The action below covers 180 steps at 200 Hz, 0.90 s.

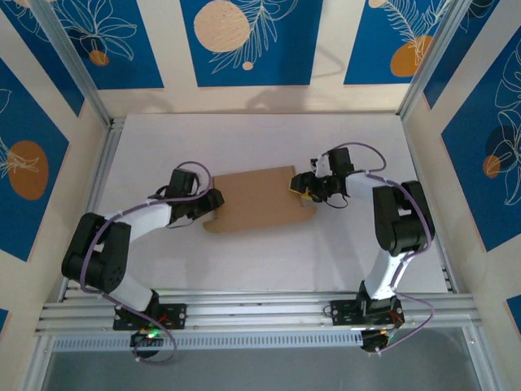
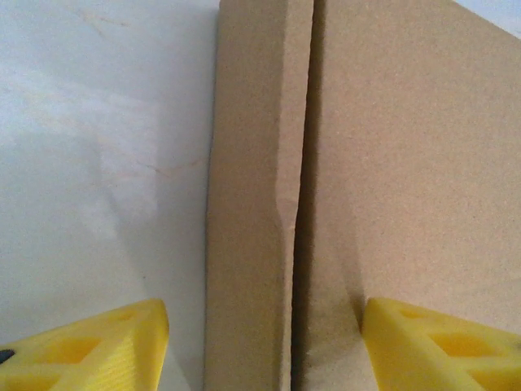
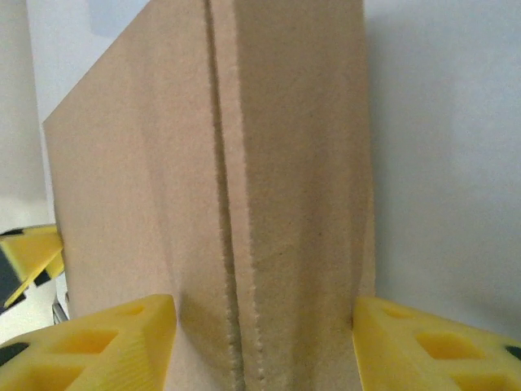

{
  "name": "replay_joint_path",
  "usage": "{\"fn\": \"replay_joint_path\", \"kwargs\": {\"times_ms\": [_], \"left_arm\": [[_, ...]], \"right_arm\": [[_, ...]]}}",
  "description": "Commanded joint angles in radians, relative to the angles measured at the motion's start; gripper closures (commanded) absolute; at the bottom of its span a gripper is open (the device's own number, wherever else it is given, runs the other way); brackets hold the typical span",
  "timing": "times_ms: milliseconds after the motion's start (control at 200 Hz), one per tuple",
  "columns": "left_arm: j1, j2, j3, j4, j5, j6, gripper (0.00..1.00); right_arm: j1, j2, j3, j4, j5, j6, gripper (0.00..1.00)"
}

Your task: Fold the paper box

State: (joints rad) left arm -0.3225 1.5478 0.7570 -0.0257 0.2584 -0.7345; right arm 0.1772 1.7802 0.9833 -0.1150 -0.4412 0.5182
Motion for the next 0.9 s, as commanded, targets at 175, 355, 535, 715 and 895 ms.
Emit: {"fn": "replay_joint_path", "kwargs": {"times_ms": [175, 355, 535, 715, 895], "left_arm": [[0.005, 0.060, -0.041, 0.015, 0.021, -0.006, 0.44], [0.005, 0.111, -0.054, 0.014, 0.025, -0.008, 0.49], [0.005, 0.155, -0.071, 0.007, 0.022, -0.011, 0.56], [0.005, 0.197, -0.113, 0.031, 0.019, -0.020, 0.70], [0.006, 0.209, -0.132, 0.022, 0.028, -0.001, 0.71]], "right_arm": [[0.022, -0.022, -0.038, 0.009, 0.033, 0.051, 0.47], [0.045, 0.055, -0.001, -0.104, 0.157, 0.043, 0.59], [0.074, 0.121, 0.043, -0.212, 0.254, 0.034, 0.71], [0.078, 0.136, 0.045, -0.229, 0.258, 0.051, 0.78], [0.058, 0.029, 0.009, -0.174, 0.203, 0.071, 0.63]]}}
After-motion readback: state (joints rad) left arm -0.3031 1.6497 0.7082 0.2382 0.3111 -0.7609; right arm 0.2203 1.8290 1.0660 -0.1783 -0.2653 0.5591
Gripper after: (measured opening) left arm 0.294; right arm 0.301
